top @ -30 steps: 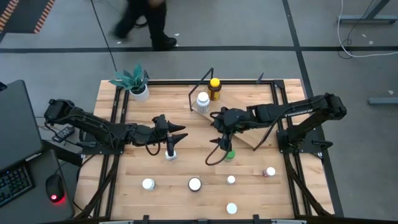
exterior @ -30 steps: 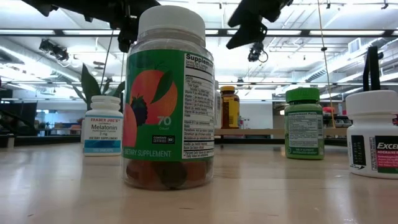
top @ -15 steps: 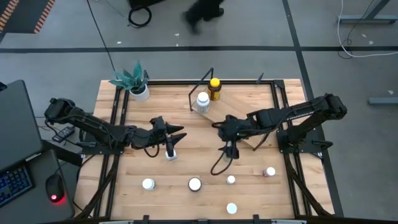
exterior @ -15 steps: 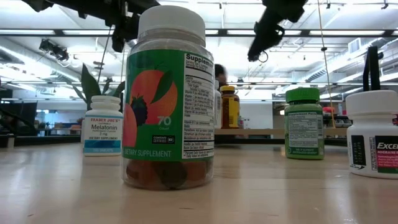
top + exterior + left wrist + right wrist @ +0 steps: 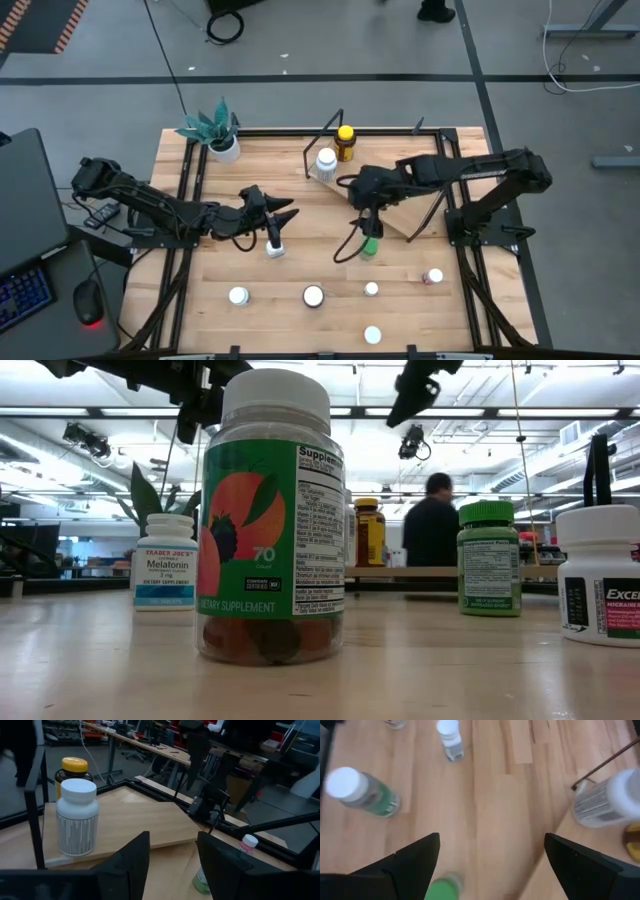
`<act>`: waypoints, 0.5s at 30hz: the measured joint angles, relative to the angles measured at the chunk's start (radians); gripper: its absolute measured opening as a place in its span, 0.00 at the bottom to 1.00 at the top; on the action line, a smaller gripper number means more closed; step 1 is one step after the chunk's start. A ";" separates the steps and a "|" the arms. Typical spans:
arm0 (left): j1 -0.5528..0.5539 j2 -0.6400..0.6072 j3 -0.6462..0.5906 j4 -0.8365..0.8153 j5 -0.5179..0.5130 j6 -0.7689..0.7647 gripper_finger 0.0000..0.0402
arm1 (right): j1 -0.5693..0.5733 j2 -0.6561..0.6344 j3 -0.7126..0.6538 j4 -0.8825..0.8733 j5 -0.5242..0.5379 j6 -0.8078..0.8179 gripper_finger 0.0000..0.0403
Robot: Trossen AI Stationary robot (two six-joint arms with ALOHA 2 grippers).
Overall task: Pick and place medicine bottles onto shelf by color
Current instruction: Put the light green pill bottle on the shelf
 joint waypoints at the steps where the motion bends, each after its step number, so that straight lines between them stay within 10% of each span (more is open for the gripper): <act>1: 0.000 0.000 0.000 -0.001 -0.004 0.000 0.43 | -0.004 0.019 0.019 -0.035 0.000 -0.013 0.91; 15: 0.000 0.000 0.000 -0.005 -0.005 0.021 0.43 | 0.004 0.141 0.059 -0.173 -0.070 -0.019 0.88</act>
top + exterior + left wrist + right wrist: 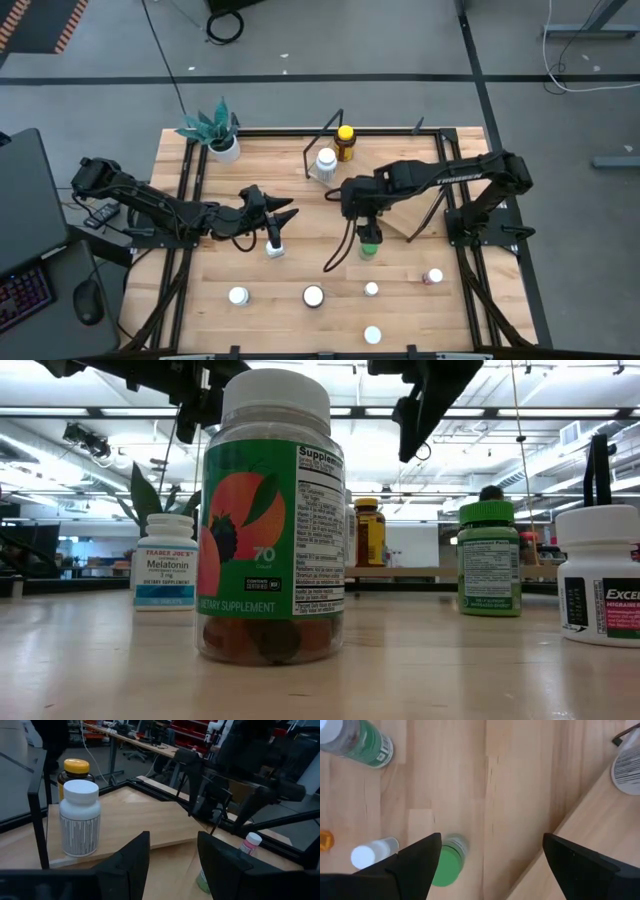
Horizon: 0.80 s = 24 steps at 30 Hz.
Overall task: Pick and place medicine bottles onto shelf by color
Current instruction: Put the light green pill bottle on the shelf
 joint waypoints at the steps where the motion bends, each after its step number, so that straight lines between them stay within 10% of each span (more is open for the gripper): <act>1: 0.000 0.000 0.000 0.001 0.000 0.002 0.43 | 0.002 0.001 0.000 -0.001 0.000 0.005 0.88; 24: 0.000 0.000 0.000 -0.003 0.000 0.032 0.43 | 0.011 0.001 0.000 -0.019 0.000 0.080 0.88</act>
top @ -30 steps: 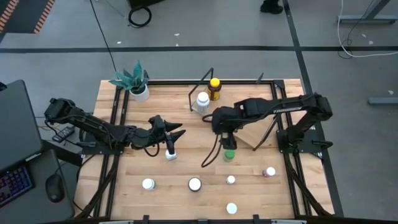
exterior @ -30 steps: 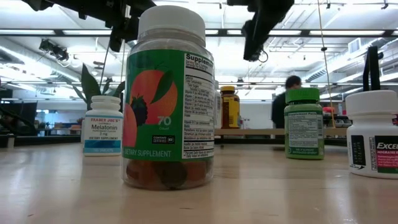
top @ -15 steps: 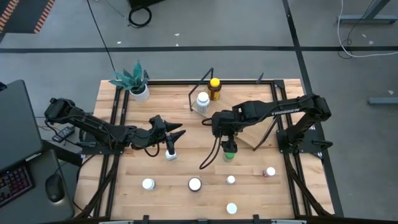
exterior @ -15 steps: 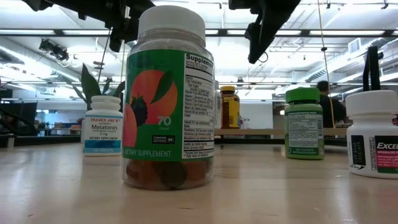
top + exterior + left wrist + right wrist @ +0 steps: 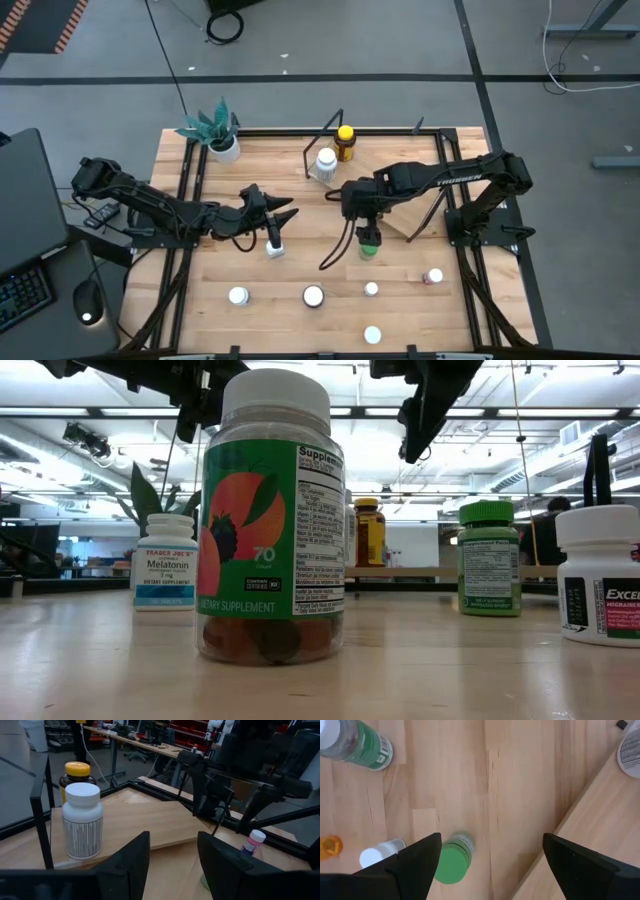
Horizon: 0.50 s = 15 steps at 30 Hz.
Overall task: Pick and place medicine bottles onto shelf by color
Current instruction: Put the light green pill bottle on the shelf
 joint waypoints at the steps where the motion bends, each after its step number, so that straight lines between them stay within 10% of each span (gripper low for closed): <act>1: 0.000 0.000 0.000 0.000 0.000 0.000 0.43 | 0.000 0.000 0.000 -0.001 0.000 0.000 0.88; 15: 0.000 0.000 0.000 0.001 0.000 -0.012 0.43 | 0.030 -0.001 0.000 -0.020 -0.027 0.078 0.88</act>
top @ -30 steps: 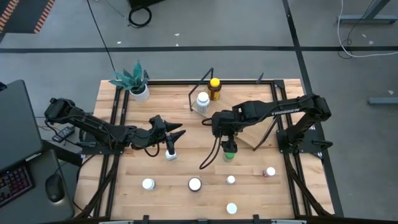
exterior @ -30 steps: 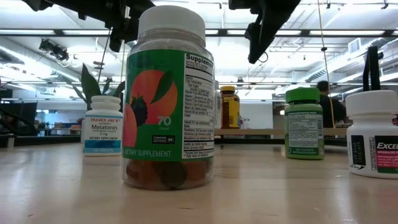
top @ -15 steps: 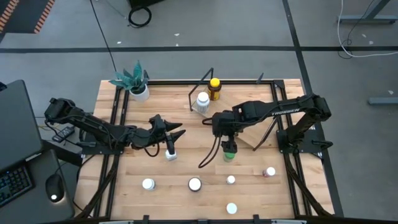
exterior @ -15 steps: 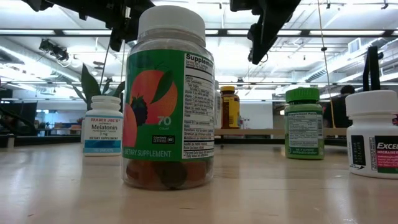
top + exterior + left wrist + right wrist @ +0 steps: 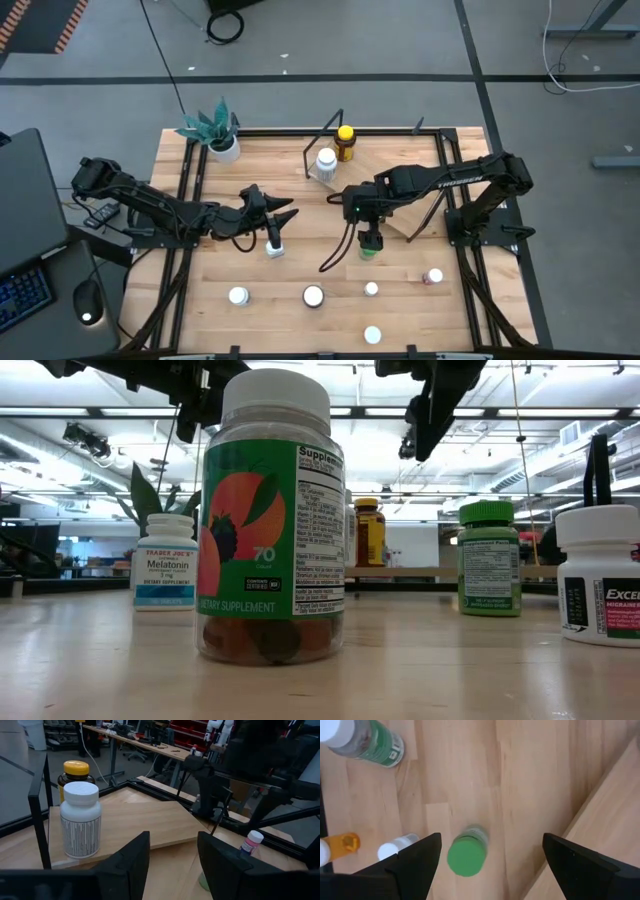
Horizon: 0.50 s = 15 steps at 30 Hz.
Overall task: Pick and place medicine bottles onto shelf by color
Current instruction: Put the light green pill bottle on the shelf
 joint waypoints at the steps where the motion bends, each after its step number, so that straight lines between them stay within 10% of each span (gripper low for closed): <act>1: 0.000 0.000 0.000 0.000 0.000 0.000 0.43 | 0.005 0.000 0.000 0.000 0.000 0.008 0.88; 15: -0.002 0.000 0.000 0.001 0.000 -0.016 0.43 | 0.074 0.000 0.000 -0.012 0.053 0.092 0.88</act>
